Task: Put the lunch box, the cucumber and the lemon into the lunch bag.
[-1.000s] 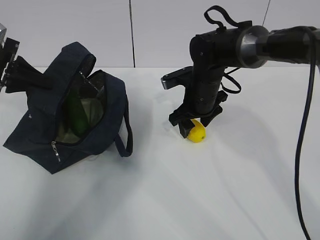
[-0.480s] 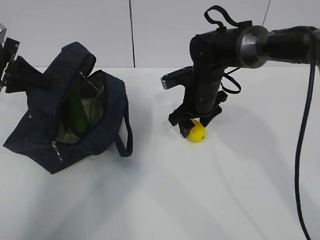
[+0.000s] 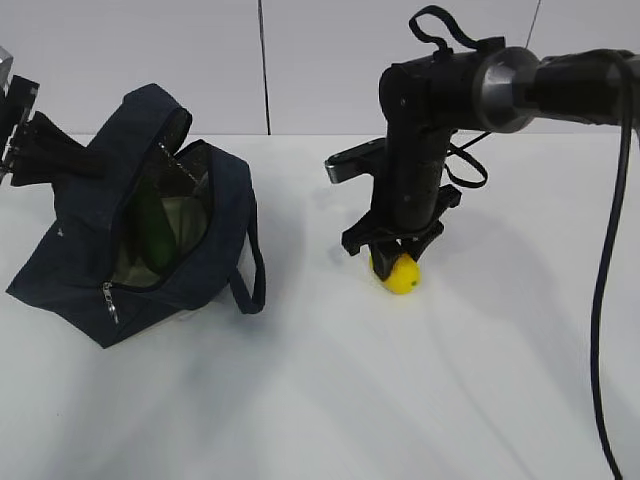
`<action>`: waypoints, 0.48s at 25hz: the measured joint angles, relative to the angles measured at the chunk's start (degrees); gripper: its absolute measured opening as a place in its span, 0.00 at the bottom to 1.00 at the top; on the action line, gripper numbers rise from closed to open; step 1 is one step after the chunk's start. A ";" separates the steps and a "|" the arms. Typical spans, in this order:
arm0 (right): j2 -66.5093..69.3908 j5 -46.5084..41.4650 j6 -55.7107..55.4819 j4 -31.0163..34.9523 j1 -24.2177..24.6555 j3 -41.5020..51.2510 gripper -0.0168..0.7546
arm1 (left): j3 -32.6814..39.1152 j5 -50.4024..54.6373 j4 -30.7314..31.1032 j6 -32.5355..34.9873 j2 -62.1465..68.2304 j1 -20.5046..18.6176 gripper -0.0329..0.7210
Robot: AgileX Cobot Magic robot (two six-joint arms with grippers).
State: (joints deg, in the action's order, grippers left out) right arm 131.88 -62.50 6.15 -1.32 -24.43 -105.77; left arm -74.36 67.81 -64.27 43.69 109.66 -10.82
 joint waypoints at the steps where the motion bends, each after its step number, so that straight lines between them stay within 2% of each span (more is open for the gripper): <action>1: 0.00 -1.62 0.00 0.40 0.00 -0.44 0.42 | 0.00 0.00 0.00 0.00 0.00 0.00 0.04; 6: 0.00 -6.90 0.42 6.19 0.00 -5.53 0.42 | 0.00 0.00 0.00 0.00 0.00 0.00 0.04; 12: 0.00 -7.44 3.03 17.95 0.00 -13.79 0.42 | 0.00 0.00 0.00 0.00 0.00 0.00 0.04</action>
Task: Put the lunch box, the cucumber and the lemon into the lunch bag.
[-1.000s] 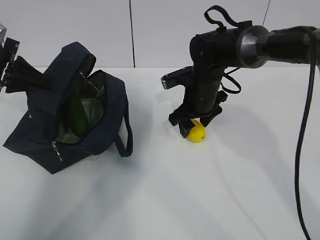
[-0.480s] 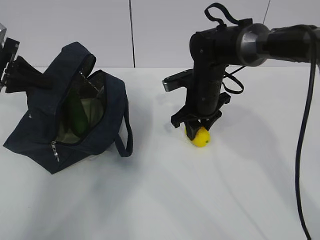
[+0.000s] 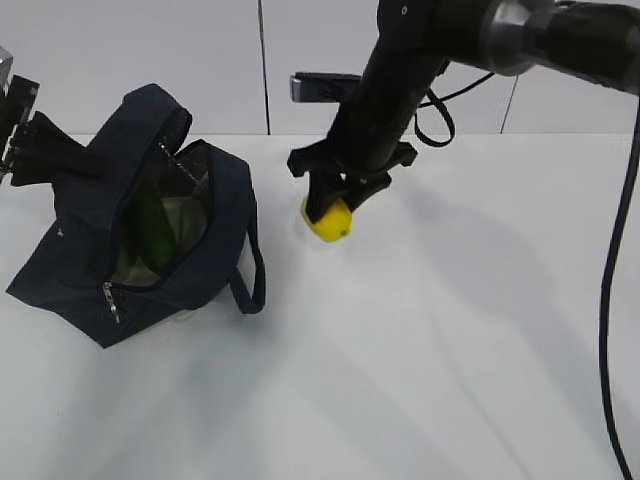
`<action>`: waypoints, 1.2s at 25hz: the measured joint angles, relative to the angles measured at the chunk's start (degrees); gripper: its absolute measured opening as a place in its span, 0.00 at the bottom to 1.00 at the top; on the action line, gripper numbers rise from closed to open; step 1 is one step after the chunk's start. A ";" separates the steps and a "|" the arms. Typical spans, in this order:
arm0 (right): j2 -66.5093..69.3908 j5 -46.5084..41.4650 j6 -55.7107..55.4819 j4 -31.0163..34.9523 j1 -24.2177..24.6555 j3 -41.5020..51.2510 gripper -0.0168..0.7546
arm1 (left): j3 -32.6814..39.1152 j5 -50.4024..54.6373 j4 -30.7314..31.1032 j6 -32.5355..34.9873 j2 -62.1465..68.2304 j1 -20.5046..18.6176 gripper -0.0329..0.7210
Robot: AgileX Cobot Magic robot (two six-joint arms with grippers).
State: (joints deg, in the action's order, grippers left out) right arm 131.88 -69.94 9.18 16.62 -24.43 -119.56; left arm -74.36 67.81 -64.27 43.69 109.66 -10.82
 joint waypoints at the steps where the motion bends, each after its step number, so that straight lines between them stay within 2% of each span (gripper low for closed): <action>1: 0.00 0.00 0.28 1.77 0.00 -1.12 0.42 | 0.00 0.00 0.00 0.00 0.00 0.00 0.04; 9: -0.36 -0.18 1.46 21.11 -0.23 -3.77 0.42 | 0.00 0.00 -0.15 0.00 0.00 0.00 0.04; 13: -0.36 -0.18 4.02 27.48 -1.39 -3.77 0.42 | 0.00 0.00 -0.95 0.00 0.00 0.00 0.04; 22: 1.22 2.46 6.80 35.61 -2.56 -3.77 0.42 | 0.00 0.00 -2.75 0.00 0.00 0.00 0.04; 30: 4.36 4.34 8.03 37.20 -2.65 -3.77 0.42 | 0.00 0.00 -5.05 0.00 0.00 0.00 0.04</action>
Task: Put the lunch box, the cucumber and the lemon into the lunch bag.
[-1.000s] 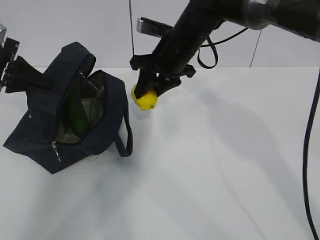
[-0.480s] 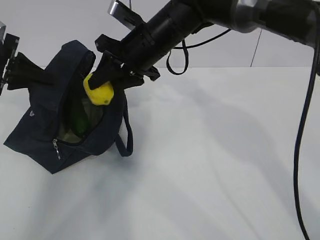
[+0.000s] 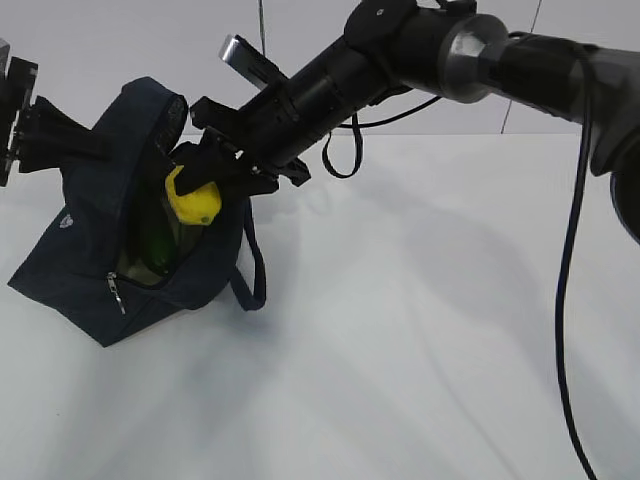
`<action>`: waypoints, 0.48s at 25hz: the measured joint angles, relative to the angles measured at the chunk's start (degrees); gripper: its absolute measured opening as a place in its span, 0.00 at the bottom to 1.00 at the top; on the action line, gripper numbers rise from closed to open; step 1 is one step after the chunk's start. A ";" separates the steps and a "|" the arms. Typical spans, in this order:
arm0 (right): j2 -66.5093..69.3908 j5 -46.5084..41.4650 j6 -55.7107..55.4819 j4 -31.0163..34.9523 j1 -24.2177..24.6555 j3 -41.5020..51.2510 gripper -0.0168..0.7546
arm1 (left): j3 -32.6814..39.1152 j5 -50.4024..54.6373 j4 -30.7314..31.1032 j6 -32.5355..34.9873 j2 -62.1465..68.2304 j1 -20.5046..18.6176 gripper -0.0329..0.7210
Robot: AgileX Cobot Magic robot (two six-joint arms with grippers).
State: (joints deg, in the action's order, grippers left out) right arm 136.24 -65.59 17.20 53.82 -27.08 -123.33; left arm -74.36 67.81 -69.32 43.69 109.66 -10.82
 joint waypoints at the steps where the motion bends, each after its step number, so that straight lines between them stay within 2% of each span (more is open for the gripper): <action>1: 0.11 0.06 0.13 0.00 0.00 0.00 0.43 | 0.00 0.00 0.00 0.00 0.00 0.00 0.04; 5: 0.11 0.98 1.03 0.60 -0.13 0.00 0.49 | 0.00 0.00 -0.09 0.00 0.00 0.00 0.04; 12: 0.11 1.29 1.27 1.99 -0.54 0.00 0.69 | 0.00 0.00 -0.12 0.00 0.00 0.00 0.04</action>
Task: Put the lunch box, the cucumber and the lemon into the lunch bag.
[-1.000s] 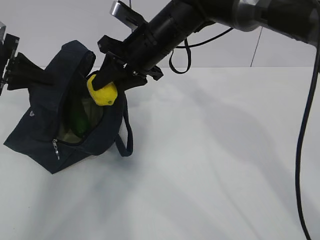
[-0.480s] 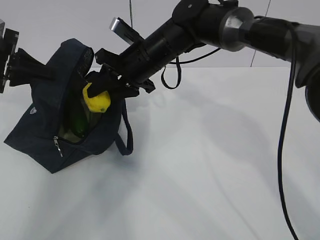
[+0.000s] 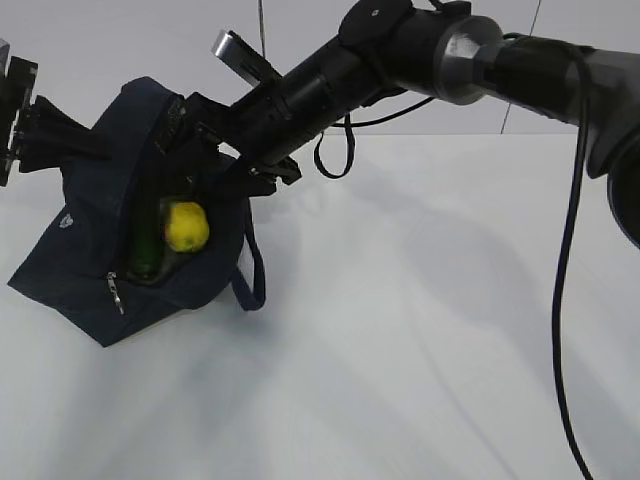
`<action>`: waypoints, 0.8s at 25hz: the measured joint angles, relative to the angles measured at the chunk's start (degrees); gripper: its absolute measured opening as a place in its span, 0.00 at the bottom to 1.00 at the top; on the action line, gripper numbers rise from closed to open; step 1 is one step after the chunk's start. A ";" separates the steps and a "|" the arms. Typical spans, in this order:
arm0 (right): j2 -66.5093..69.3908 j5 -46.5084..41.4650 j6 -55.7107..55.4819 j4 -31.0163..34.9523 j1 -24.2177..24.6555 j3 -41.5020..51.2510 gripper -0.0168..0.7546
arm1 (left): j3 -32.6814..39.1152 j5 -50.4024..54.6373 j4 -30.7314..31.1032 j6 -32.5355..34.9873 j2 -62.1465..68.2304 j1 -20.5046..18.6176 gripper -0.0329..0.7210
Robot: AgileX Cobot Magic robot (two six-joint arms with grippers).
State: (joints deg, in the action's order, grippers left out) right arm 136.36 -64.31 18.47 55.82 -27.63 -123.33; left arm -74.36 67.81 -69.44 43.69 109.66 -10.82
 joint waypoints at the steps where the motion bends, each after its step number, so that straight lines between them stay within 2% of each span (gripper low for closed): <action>1: 0.00 -0.36 0.00 0.00 0.00 0.00 0.70 | 0.00 0.00 0.00 0.00 0.00 0.00 0.04; 4: 0.00 -2.98 0.11 -0.34 0.11 -0.38 0.71 | 0.00 0.00 0.00 0.00 0.00 0.00 0.04; 7: 0.00 -5.20 0.30 -3.80 0.86 -2.74 0.71 | 0.00 0.00 0.00 0.00 0.00 0.00 0.04; 15: -0.23 -5.89 -5.83 -24.91 2.23 -8.16 0.71 | 0.00 0.00 0.00 0.09 0.00 0.00 0.04; 17: -0.23 -5.95 -6.52 -25.85 2.23 -8.16 0.71 | 0.00 0.00 0.00 0.20 0.00 0.00 0.04; 20: -0.13 -6.03 -6.87 -23.56 2.23 -8.16 0.71 | 0.00 0.00 0.00 0.45 0.00 0.00 0.04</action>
State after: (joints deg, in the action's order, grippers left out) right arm 136.23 -70.34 11.60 32.26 -25.40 -131.49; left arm -74.36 67.81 -69.44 44.14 109.66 -10.82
